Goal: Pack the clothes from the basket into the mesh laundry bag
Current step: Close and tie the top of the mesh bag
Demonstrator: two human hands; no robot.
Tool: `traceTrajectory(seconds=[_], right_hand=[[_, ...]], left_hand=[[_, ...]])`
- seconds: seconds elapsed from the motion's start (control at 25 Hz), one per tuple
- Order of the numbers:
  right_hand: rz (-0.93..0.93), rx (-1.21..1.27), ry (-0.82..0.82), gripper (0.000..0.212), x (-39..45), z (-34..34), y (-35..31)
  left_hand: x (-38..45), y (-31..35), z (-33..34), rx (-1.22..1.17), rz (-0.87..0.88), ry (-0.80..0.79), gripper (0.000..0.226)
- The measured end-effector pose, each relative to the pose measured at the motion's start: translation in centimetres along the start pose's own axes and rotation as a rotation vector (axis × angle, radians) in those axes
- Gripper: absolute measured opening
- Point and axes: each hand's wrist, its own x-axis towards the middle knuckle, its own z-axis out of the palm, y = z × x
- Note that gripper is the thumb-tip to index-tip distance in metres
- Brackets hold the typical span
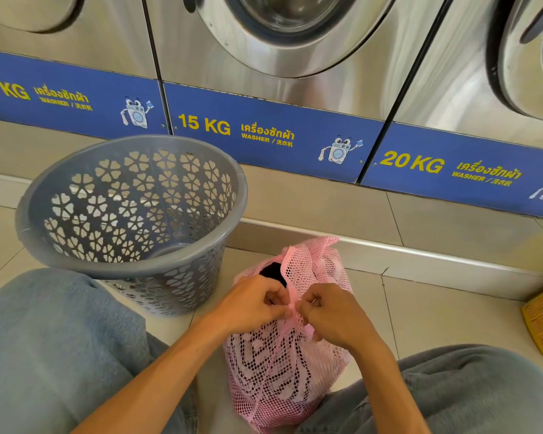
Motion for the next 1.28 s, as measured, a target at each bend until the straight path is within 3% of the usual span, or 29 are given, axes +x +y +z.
traceTrajectory(seconds=[0.28,1.04,1.16,1.28], right_hand=[[0.023,0.006,-0.01,0.018,0.3,0.5,0.5],[-0.102,-0.015,-0.152,0.019,0.2,0.3,0.1],[-0.075,0.006,-0.113,0.016,0.3,0.5,0.4],[-0.036,0.07,0.05,0.019,0.5,0.8,0.7]], left_hand=[[0.0,-0.1,0.4,0.051,0.062,-0.063,0.014],[0.8,-1.3,-0.6,0.121,0.067,0.05,0.016],[0.8,-1.4,-0.9,0.067,0.032,0.029,0.016],[0.8,-1.3,-1.0,0.02,-0.01,-0.012,0.017]])
